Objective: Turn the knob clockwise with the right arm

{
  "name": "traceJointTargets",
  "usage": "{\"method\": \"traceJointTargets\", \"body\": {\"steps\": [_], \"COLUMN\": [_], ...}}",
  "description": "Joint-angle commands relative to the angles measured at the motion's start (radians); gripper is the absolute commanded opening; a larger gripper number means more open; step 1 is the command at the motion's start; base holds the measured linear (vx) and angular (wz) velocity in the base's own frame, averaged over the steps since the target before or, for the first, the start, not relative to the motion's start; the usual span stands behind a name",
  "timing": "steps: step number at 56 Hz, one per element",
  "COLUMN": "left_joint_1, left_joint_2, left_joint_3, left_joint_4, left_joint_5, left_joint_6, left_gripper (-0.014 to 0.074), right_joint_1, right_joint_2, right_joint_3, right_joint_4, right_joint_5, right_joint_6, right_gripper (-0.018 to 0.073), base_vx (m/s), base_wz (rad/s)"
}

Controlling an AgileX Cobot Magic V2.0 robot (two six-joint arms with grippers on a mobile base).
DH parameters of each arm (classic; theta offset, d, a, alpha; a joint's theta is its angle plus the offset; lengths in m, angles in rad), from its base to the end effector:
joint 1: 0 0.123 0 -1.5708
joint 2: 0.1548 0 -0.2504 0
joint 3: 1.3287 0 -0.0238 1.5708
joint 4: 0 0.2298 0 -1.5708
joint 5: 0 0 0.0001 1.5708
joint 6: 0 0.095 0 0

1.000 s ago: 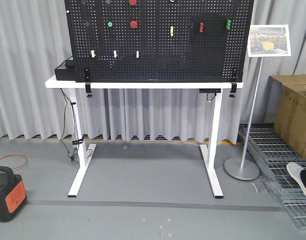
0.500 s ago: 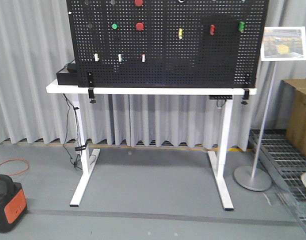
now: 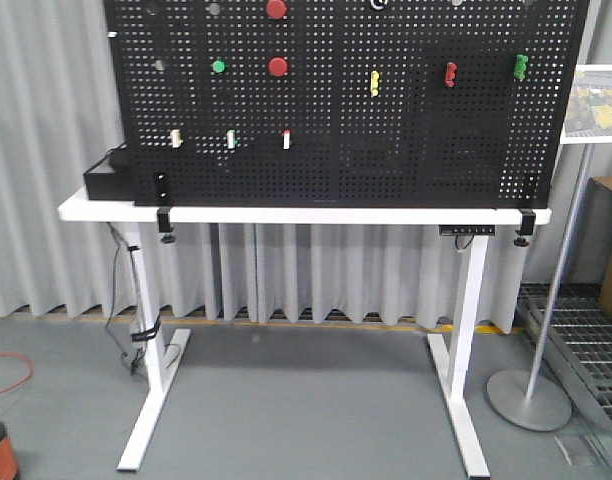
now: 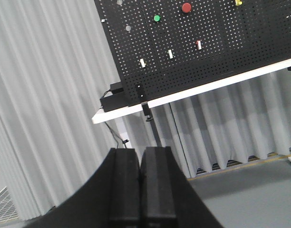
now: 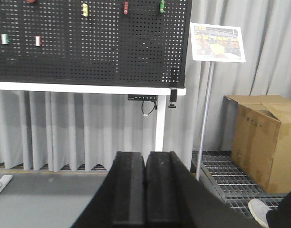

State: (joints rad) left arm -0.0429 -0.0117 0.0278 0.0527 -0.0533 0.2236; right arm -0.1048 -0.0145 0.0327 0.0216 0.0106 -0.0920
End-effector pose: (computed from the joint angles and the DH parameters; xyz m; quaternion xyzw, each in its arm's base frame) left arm 0.0739 -0.0034 0.2105 0.1062 0.6532 0.0863 0.7447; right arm 0.0741 -0.0078 0.2031 0.0117 0.6860 -0.0636 0.7247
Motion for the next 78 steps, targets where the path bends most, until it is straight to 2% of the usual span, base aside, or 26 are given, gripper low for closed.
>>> {"method": "traceJointTargets", "body": {"steps": [1, 78], "left_joint_1": [-0.008, -0.008], "left_joint_2": [0.017, 0.017], "left_joint_3": [0.033, 0.033], "left_joint_4": [-0.004, -0.004], "left_joint_5": [-0.08, -0.079], "left_joint_6": [-0.004, -0.004], "left_gripper": [-0.0006, -0.0006], "right_joint_1": [0.001, 0.001], "right_joint_2": [-0.003, -0.003], "right_joint_3": [0.006, 0.006], "right_joint_4": [-0.003, -0.003], "right_joint_5": [-0.081, -0.081], "right_joint_6": [-0.01, -0.01], "right_gripper": [-0.0004, -0.0004], "base_vx": [0.41, 0.42], "base_wz": [-0.1, -0.02]}}
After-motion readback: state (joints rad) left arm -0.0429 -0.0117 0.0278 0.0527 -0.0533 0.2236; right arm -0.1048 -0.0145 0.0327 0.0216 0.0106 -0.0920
